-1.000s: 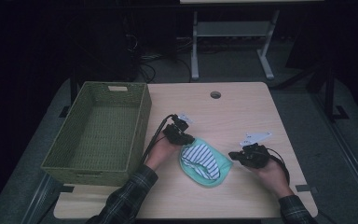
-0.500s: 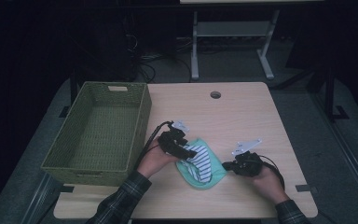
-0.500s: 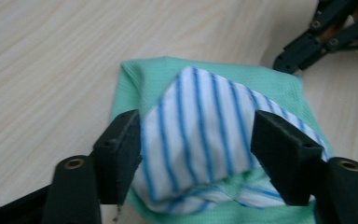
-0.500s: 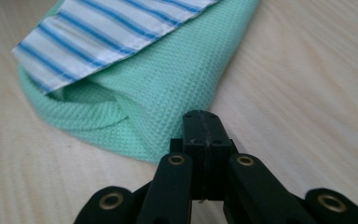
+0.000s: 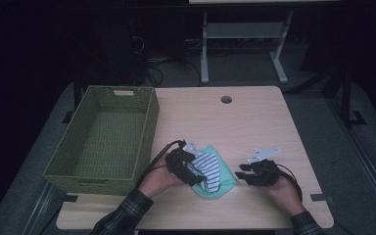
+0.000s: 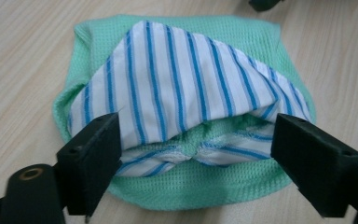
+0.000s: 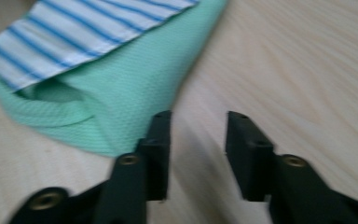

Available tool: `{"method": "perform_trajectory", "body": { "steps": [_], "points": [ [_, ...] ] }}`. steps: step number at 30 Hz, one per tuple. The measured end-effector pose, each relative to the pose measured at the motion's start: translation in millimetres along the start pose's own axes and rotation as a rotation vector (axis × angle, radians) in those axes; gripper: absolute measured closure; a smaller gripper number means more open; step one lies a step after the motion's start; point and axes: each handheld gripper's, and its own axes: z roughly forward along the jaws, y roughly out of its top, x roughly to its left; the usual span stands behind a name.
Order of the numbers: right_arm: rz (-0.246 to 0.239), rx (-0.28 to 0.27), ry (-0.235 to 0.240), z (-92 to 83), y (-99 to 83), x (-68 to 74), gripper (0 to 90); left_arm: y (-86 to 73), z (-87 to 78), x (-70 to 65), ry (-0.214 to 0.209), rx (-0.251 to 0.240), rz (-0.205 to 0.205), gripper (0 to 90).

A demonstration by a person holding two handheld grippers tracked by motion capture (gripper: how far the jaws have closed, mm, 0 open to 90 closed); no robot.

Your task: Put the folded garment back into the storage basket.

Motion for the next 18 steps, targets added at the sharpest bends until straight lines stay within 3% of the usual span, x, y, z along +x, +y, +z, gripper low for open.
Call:
{"method": "perform_trajectory", "body": {
  "steps": [4,5,9,14,18],
  "points": [
    [0.027,-0.014,-0.053,0.4,-3.8,-9.4,39.5,-0.2,5.3,-4.8,0.005,0.0,0.008,13.7],
    [0.032,-0.014,-0.063,0.5,-4.6,-11.8,36.9,0.2,5.9,-4.5,0.004,0.014,0.028,13.2],
    [0.069,-0.019,-0.11,1.4,-9.8,-24.8,26.5,-0.1,12.4,-8.5,0.006,0.023,0.033,12.8],
    [0.1,-0.032,-0.154,1.1,-14.3,-36.0,19.9,-5.1,23.4,-8.5,0.023,0.087,0.06,12.8],
    [0.11,-0.045,-0.179,-0.5,-15.8,-39.3,16.6,-7.1,26.6,-9.2,0.027,0.111,0.07,12.8]
  ]
}}
